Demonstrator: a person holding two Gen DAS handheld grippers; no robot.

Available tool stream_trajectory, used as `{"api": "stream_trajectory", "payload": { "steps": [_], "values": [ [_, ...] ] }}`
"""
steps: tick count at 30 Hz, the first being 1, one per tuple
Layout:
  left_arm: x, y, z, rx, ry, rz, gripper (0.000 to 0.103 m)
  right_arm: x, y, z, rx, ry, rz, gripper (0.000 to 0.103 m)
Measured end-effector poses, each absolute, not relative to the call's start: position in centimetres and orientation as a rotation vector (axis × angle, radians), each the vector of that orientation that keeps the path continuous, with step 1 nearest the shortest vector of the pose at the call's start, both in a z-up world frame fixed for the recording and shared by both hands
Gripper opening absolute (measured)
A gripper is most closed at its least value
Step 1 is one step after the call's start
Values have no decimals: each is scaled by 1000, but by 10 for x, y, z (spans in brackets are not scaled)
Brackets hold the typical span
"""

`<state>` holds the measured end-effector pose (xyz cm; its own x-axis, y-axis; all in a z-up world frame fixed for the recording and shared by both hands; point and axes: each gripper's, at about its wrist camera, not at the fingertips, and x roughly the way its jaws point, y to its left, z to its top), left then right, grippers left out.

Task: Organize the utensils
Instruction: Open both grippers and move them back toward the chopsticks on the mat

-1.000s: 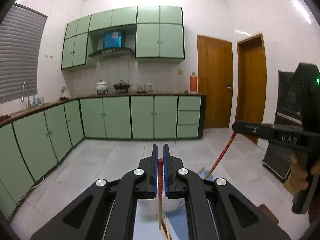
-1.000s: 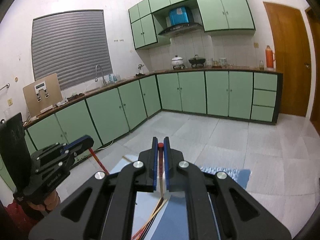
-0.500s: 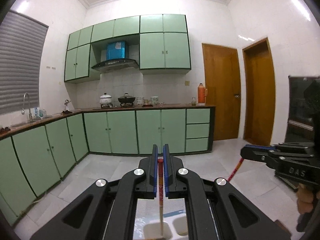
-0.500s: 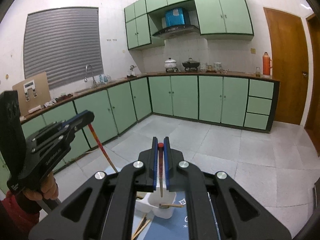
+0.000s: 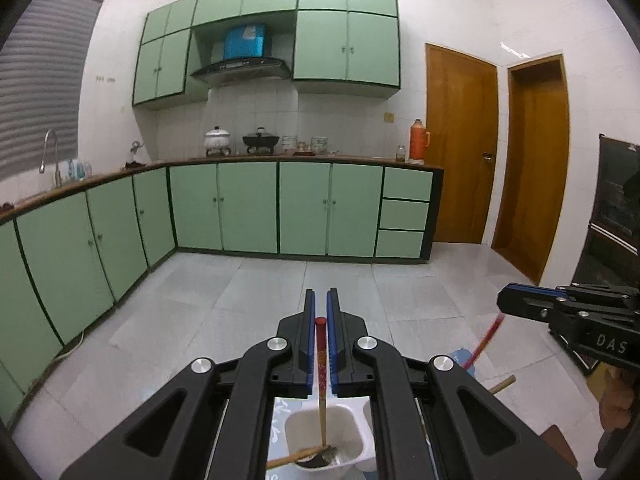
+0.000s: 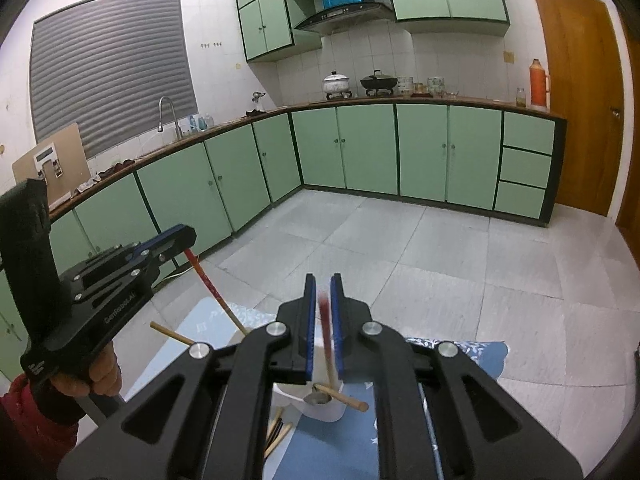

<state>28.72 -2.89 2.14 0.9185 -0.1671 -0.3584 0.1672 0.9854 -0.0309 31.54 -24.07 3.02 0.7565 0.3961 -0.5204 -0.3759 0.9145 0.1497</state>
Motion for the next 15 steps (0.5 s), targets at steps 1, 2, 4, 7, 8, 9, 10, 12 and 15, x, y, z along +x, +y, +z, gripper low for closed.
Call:
{"api": "stream_trajectory", "payload": {
  "steps": [1, 2, 4, 7, 8, 9, 10, 12, 15],
  "values": [
    [285, -28, 22, -1, 369, -172, 10, 314, -242, 31, 38, 571, 418, 13],
    [282, -27, 23, -1, 365, -169, 11, 311, -243, 33, 42, 564, 415, 16],
    [278, -24, 26, -4, 356, -166, 16, 303, -246, 37, 52, 548, 410, 23],
    [265, -18, 33, -28, 344, -160, 30, 290, -252, 44, 53, 518, 391, 37],
    [256, -16, 36, -33, 339, -153, 33, 283, -254, 46, 56, 506, 383, 41],
    [252, -14, 37, -33, 338, -147, 37, 277, -258, 47, 61, 497, 378, 46],
    [242, -13, 38, -29, 331, -138, 40, 271, -261, 48, 69, 488, 374, 48],
    [228, -10, 38, -31, 326, -131, 43, 255, -269, 48, 86, 467, 361, 58],
    [203, -5, 33, -50, 332, -128, 48, 226, -276, 41, 97, 442, 338, 68]
  ]
}}
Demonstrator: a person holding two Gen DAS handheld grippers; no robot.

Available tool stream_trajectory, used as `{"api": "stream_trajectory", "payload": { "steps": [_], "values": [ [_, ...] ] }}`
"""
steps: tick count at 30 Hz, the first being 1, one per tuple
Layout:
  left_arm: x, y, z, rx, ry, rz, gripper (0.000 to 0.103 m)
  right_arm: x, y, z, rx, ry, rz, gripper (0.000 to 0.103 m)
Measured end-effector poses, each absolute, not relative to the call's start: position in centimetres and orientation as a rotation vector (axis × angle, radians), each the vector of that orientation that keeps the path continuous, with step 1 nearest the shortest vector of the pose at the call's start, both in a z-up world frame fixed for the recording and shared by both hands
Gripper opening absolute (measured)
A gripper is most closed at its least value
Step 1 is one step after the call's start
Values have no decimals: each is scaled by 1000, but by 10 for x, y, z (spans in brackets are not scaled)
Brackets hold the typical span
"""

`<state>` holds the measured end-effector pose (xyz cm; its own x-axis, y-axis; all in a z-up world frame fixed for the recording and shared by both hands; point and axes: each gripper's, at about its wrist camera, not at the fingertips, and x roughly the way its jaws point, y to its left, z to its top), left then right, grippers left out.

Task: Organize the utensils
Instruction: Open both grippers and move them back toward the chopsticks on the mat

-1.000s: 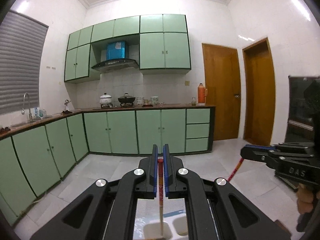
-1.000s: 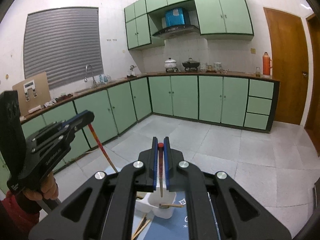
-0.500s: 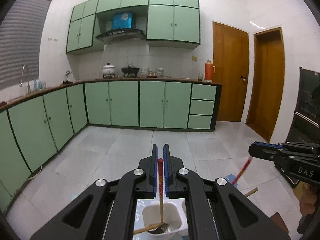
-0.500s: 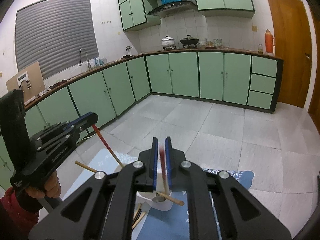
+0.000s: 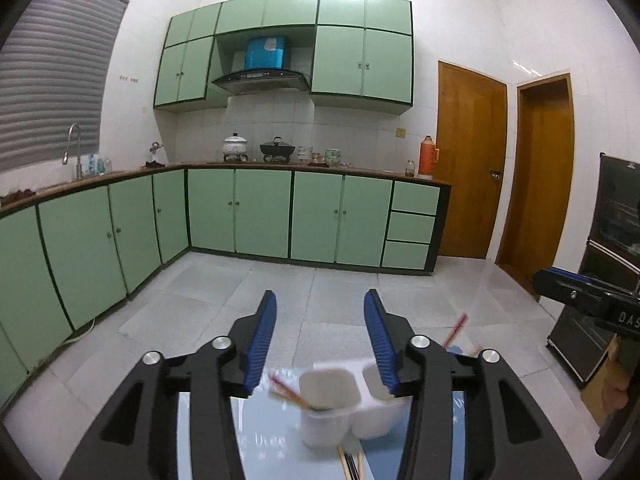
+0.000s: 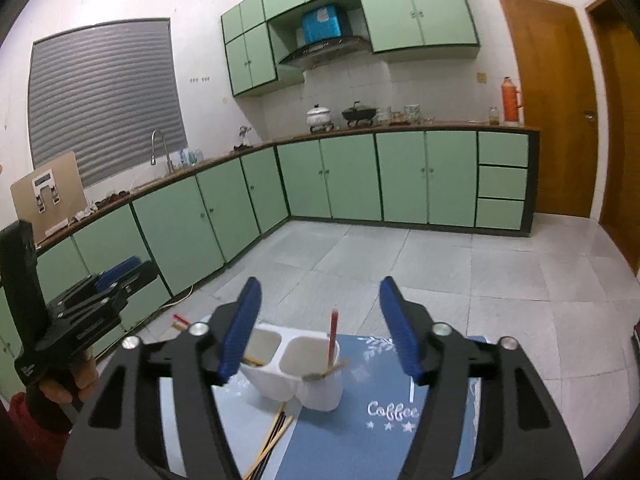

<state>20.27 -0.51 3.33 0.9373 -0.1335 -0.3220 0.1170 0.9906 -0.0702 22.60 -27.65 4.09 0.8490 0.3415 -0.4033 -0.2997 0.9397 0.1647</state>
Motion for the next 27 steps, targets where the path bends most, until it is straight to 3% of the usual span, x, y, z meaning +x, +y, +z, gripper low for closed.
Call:
{"api": "stream_trajectory", "payload": {
  "steps": [6, 17, 23, 27],
  "values": [
    [157, 1, 4, -51, 371, -97, 59, 176, -281, 5, 98, 449, 288, 78],
    [105, 9, -99, -12, 596, -55, 59, 119, -250, -92, 109, 609, 295, 78],
    [88, 17, -138, -7, 670, -32, 59, 99, -234, -135, 95, 677, 285, 72],
    [79, 16, -155, -20, 713, -50, 59, 91, -222, -156, 102, 742, 314, 62]
  ]
}}
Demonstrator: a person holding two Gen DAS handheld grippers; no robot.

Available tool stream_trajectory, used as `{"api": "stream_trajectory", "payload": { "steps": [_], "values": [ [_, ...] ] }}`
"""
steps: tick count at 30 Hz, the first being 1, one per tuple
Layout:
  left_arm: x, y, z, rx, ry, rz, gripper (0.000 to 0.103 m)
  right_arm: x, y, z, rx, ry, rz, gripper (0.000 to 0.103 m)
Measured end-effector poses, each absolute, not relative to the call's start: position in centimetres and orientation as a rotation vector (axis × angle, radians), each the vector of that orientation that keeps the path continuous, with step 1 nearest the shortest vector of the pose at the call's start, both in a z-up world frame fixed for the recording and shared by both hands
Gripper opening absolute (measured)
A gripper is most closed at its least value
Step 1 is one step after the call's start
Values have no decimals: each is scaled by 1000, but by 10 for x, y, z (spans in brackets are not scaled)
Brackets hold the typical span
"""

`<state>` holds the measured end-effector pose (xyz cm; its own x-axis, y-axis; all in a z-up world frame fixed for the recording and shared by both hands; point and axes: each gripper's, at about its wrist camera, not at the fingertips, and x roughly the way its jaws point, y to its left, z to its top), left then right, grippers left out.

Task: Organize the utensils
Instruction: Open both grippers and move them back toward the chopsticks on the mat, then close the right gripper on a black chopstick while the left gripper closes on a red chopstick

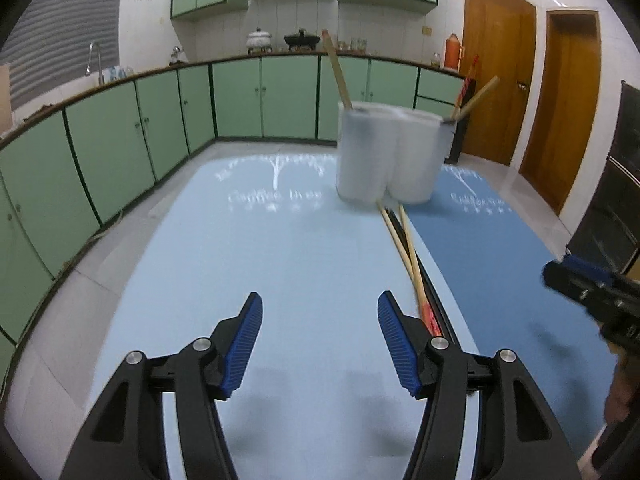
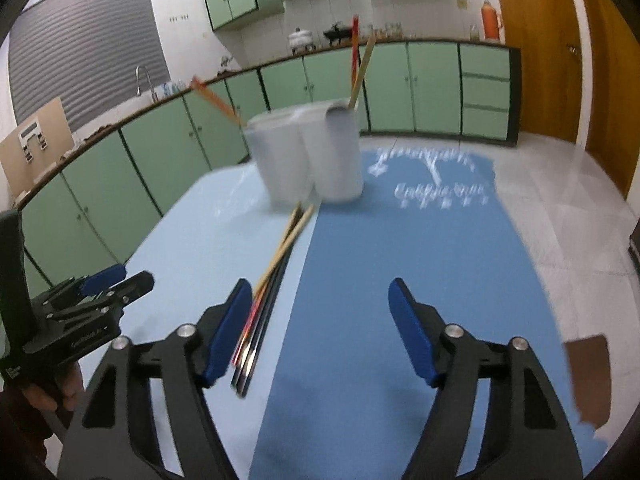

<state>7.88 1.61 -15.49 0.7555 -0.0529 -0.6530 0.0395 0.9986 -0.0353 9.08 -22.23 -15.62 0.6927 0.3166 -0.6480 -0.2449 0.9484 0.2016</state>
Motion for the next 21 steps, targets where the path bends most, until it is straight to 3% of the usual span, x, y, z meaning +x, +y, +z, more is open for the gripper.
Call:
{"api": "stream_trajectory", "payload": {
  "steps": [12, 21],
  "values": [
    [64, 21, -179, 0, 754, -18, 58, 62, -186, -194, 39, 809, 360, 40],
    [57, 35, -186, -15, 765, 12, 58, 57, -171, -205, -19, 837, 366, 33]
  ]
}}
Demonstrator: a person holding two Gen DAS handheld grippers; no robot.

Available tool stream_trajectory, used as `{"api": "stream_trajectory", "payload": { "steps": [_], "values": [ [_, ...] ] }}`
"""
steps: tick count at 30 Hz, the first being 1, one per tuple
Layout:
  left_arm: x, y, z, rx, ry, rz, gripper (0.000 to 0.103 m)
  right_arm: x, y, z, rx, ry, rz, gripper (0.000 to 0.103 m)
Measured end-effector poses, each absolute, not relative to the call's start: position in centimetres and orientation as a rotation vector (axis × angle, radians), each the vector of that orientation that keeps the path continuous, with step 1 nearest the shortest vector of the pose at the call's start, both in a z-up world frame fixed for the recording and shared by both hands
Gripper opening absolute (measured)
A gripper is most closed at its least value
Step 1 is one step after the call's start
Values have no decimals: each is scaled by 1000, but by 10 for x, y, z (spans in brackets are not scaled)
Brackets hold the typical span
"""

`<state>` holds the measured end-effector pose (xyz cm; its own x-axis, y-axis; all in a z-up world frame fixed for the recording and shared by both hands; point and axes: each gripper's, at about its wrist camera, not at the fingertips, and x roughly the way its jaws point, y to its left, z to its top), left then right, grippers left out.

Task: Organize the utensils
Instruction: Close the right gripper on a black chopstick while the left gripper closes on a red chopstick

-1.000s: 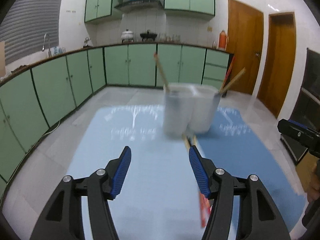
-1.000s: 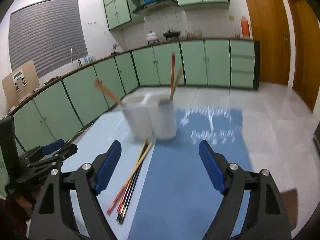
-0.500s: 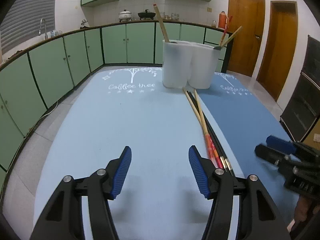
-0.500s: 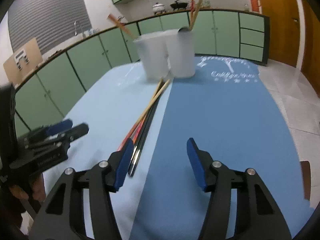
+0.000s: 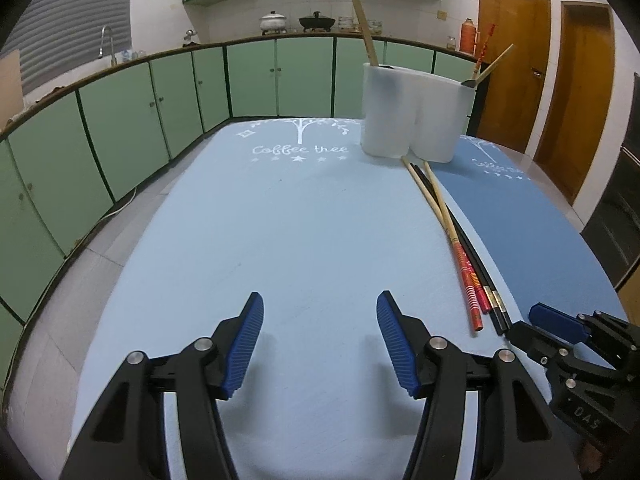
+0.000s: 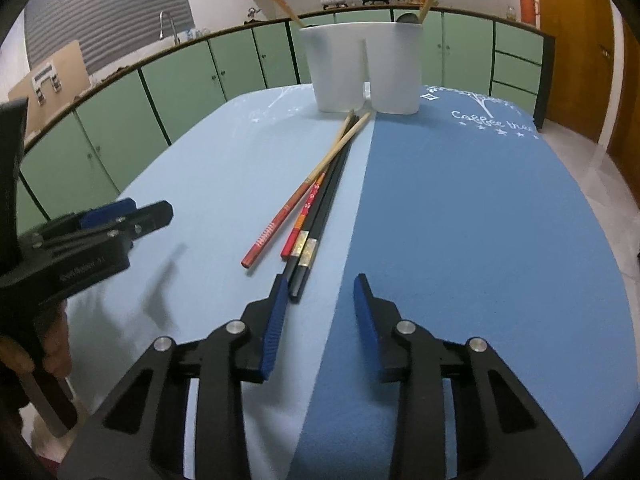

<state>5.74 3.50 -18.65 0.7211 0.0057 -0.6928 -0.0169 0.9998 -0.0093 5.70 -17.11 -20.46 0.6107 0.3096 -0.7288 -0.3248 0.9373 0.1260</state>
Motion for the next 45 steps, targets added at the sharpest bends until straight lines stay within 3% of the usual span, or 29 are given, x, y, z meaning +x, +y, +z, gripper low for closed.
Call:
{"api": "stream_trajectory", "payload": {
  "steps": [18, 28, 30, 45],
  "values": [
    [56, 27, -184, -19, 762, -15, 58, 60, -181, -204, 11, 844, 360, 29],
    [58, 24, -186, -27, 772, -26, 58, 64, -167, -208, -46, 829, 326, 16],
    [58, 22, -186, -30, 772, -29, 58, 63, -163, -209, -69, 821, 321, 8],
    [56, -5, -195, -53, 792, -85, 58, 63, -206, -199, 25, 801, 209, 6]
  ]
}}
